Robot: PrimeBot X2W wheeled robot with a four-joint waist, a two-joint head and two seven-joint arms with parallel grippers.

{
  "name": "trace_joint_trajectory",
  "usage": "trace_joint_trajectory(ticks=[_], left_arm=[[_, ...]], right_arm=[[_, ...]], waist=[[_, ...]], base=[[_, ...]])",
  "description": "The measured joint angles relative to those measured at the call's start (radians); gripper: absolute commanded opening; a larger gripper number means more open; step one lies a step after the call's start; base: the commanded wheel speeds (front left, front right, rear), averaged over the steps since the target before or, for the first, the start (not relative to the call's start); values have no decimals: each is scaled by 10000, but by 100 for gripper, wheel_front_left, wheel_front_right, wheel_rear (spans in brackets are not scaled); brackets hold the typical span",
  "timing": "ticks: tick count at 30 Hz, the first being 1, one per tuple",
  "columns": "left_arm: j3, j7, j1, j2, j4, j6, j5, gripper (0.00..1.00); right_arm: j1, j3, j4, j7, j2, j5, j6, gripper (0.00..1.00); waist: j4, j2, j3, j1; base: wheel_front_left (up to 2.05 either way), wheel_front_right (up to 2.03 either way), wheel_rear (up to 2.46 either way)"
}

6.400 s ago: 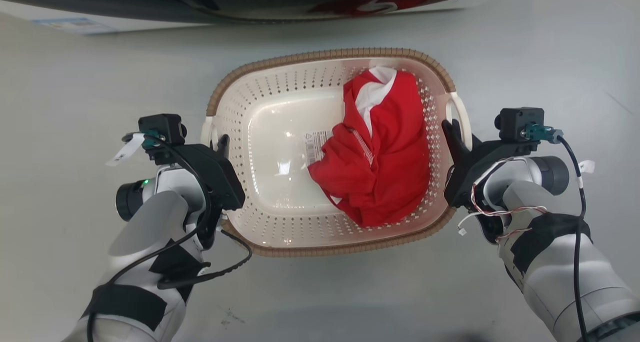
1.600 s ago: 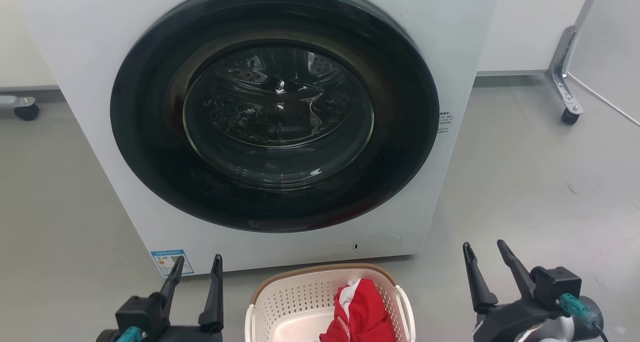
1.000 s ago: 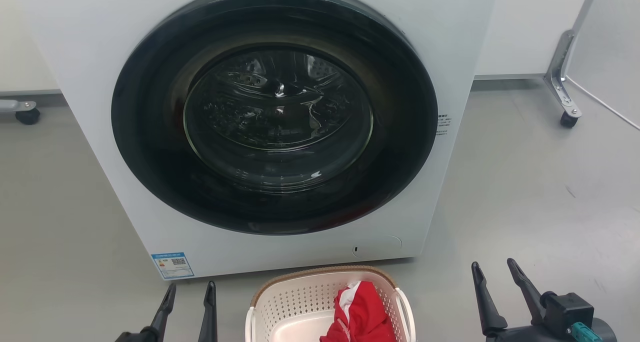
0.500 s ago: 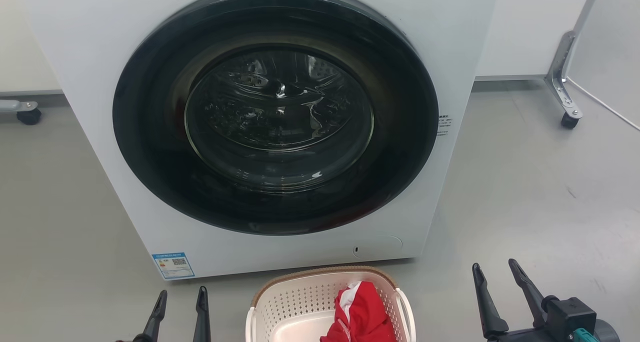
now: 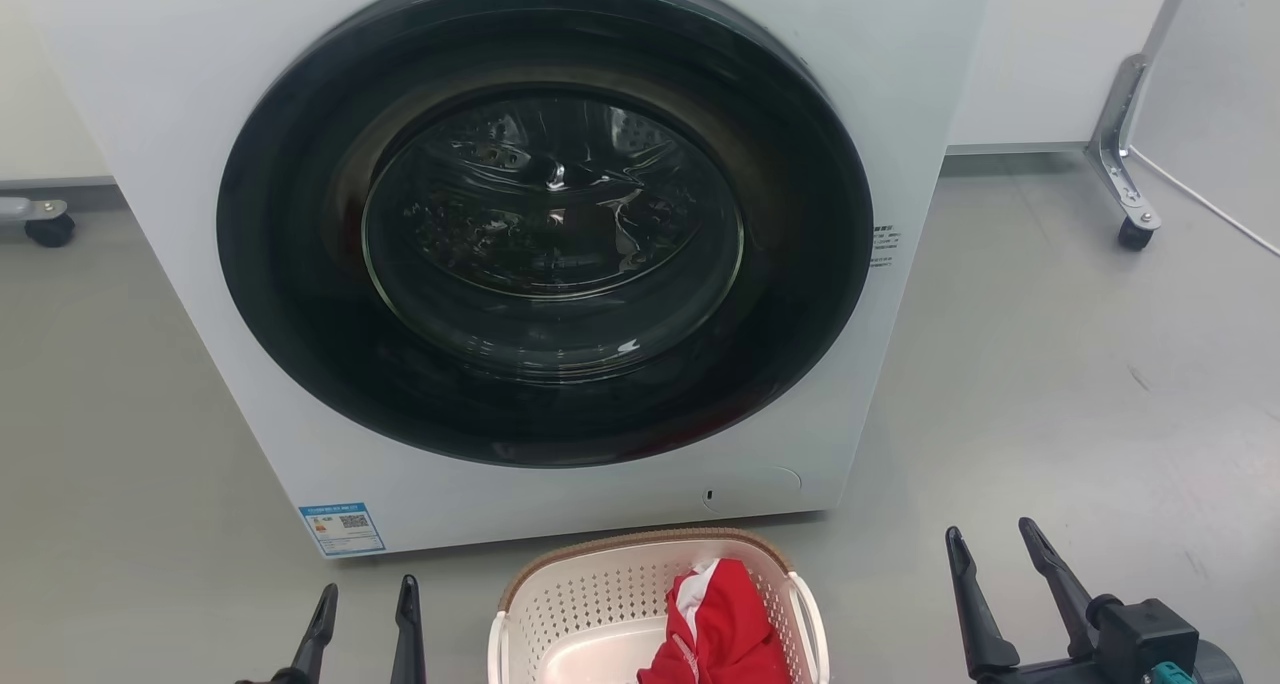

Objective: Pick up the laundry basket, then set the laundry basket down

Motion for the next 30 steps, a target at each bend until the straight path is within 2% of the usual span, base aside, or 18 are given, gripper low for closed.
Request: trace_joint_trajectory(ticks=[13,14,22,30], left_arm=[[161,255,10,-90,-173,0,351,100],[174,274,10,-102,-196,0,360,0],[236,430,97,-144,127,-109,151,0],[500,700,3,-221,324,-291,-1085,0]], right_arm=[[-1,-69,-130,90,0,0,-2,100],[-1,-77,-136,90,0,0,-4,0],[217,-249,198,192,222,240,107,0],[188,-675,284,548,385,1448,286,0]], waist=[[7,0,33,0],[7,0,34,0],[15,0,58,1],[41,0,112,1]], base=[[0,0,0],[0,0,0],[0,0,0],[0,0,0]])
